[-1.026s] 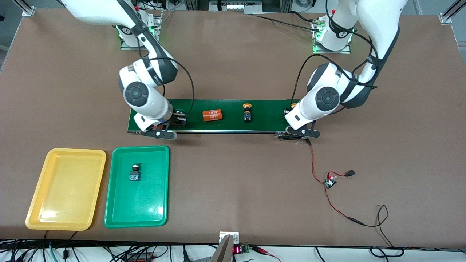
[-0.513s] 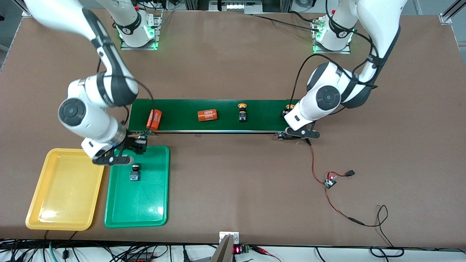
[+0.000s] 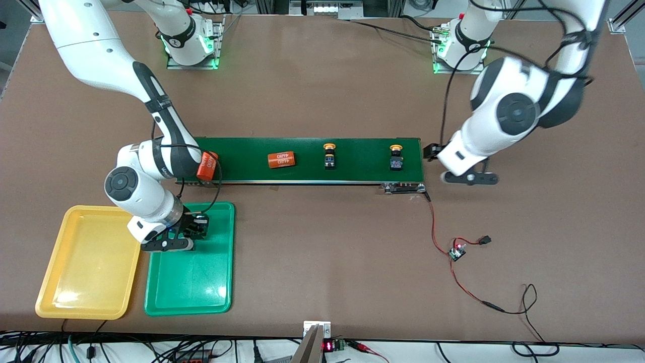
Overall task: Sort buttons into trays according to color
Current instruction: 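Lower the right gripper's button into the tray while the left gripper places another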
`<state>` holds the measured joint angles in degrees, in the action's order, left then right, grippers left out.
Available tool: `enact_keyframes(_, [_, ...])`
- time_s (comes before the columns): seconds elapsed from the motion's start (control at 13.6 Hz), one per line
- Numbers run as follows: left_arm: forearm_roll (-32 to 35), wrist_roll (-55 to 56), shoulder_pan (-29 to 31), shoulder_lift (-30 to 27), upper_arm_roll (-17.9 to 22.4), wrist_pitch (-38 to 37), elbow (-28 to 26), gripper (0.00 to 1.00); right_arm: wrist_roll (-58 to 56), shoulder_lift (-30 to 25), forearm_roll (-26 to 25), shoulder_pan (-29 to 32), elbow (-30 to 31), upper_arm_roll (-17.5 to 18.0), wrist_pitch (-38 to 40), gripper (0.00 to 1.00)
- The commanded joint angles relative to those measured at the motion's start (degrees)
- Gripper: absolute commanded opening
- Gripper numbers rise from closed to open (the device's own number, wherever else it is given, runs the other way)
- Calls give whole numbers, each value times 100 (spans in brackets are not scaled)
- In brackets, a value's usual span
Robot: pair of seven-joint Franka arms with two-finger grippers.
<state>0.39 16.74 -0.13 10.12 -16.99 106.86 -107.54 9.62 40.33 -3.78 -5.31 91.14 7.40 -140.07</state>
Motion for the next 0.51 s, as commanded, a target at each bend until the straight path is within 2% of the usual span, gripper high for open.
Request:
enact_keyframes(0.0, [-65, -572, 66, -475, 467, -1005, 389, 100, -4, 168, -97, 13, -132, -1, -143, 11])
enact_keyframes(0.22, [-4, -1382, -22, -520, 846, -1948, 1197, 100, 13, 238, -88, -14, -132, -37, -179, 54])
enact_keyframes(0.29, [5, -1392, -22, -572, 899, -2045, 1365, 100, 22, 238, -88, -14, -106, -37, -179, 59])
enact_keyframes(0.37, [13, -1392, -31, -633, 952, -2046, 1445, 100, 13, 238, -88, -22, -105, -37, -170, 73])
enact_keyframes(0.44, [5, -1375, -48, -695, 1048, -2029, 1481, 100, 13, 238, -88, -22, -105, -37, -170, 79])
